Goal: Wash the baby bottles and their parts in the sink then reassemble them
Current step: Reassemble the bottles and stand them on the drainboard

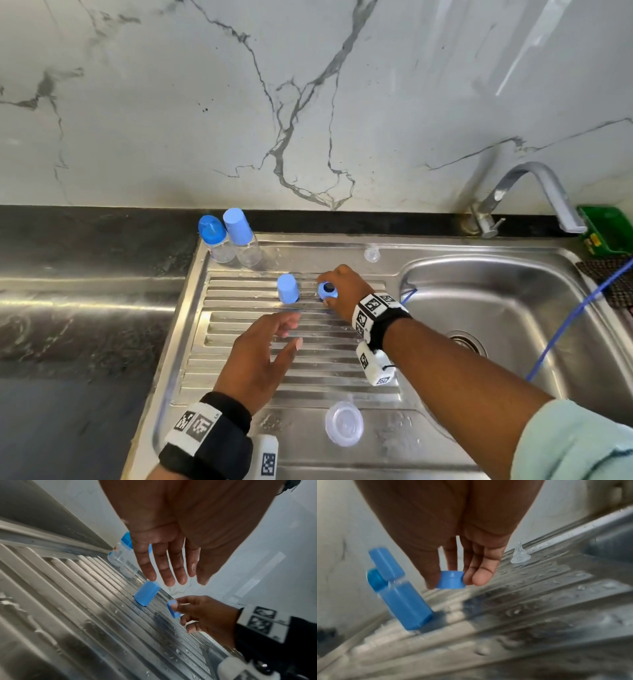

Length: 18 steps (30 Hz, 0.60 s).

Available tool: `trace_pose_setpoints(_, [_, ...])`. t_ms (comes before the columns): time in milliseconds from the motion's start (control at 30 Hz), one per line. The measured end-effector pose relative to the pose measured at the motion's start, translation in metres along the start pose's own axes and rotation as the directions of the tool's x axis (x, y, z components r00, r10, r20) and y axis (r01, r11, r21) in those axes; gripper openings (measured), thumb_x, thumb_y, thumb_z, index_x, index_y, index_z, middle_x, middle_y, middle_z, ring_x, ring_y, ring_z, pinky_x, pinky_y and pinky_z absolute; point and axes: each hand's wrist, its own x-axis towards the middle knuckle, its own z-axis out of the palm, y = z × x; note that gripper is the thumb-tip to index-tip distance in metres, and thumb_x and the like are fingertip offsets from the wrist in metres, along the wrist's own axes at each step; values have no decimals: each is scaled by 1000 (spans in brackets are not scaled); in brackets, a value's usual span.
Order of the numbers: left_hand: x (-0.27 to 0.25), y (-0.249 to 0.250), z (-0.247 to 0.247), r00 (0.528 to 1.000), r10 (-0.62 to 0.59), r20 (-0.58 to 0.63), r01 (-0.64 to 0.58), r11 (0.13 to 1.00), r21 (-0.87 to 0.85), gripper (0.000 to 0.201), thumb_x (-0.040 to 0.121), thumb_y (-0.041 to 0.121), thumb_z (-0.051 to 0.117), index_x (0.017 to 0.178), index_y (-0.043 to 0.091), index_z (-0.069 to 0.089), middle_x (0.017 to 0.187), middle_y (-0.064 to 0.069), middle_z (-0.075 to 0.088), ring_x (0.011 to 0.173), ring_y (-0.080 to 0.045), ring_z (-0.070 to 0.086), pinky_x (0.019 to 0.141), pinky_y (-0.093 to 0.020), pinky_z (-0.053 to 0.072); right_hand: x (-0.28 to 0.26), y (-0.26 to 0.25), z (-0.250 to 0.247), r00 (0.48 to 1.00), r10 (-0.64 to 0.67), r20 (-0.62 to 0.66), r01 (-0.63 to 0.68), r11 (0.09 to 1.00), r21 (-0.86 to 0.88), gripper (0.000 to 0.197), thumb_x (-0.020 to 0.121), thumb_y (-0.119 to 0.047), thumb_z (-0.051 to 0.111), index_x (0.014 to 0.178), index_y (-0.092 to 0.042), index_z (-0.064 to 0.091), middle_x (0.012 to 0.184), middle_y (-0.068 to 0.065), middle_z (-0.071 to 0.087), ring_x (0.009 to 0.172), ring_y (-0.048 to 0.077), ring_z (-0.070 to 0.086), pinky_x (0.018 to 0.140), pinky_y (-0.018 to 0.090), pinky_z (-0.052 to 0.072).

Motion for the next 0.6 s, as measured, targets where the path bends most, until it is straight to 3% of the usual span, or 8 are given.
trace_pose_setpoints(67, [10,3,3,1000,17,-11,-17,1000,-1,40,91,21,72,125,37,58,116,22,62,108,0,59,88,-20,48,-8,-3,-11,997,43,-59,-32,983,180,43,90,-31,73,130,-21,59,116,5,64,106,22,63,89,27,46])
trace_pose_setpoints(100, [16,4,6,999,25,-19,-25,1000,2,44,90,22,73,127,38,55,119,23,60,109,1,58,89,-19,47,-14,-8,-19,995,82,-63,-58,946,318,38,91,-37,72,123,-22,60,104,2,69,91,16,66,79,26,49])
trace_pose_setpoints(167, [30,9,13,998,54,-26,-53,999,12,57,86,22,77,133,39,50,125,22,54,113,3,53,90,-15,45,-30,-17,-35,995,93,43,-100,790,605,26,95,-39,66,110,-19,62,83,1,72,61,13,61,58,27,46])
trace_pose_setpoints(200, [37,11,18,998,66,-19,-66,998,6,63,84,23,79,135,39,47,128,22,51,115,4,51,92,-14,43,-39,-19,-42,991,59,118,-125,701,702,23,99,-38,62,106,-16,63,80,4,73,55,16,58,54,28,44])
trace_pose_setpoints(267, [51,17,29,996,85,9,-84,996,-24,65,82,25,81,135,39,47,129,22,52,118,2,50,96,-14,41,-54,-17,-51,976,-9,217,-171,585,793,28,102,-38,54,103,-12,65,79,9,72,55,21,56,52,29,43])
trace_pose_setpoints(400, [66,31,50,990,134,42,-131,989,-73,43,84,28,80,119,37,57,114,20,63,109,-3,59,90,-11,42,-72,-1,-58,967,-24,252,-203,517,832,40,102,-45,46,101,-14,71,70,10,66,55,23,59,54,29,45])
trace_pose_setpoints(500, [73,33,60,992,109,56,-105,991,-83,41,82,26,83,115,36,61,111,23,63,107,0,58,87,-5,39,-70,19,-63,970,40,238,-216,583,783,40,104,-46,45,99,-16,72,80,15,74,58,21,65,55,28,46])
trace_pose_setpoints(600, [77,23,62,998,20,57,-14,995,-98,44,81,24,83,118,34,61,112,23,64,105,2,60,86,-9,46,-50,46,-69,976,217,-6,-176,808,562,22,99,-40,61,102,-19,70,89,-2,75,68,8,66,63,23,48])
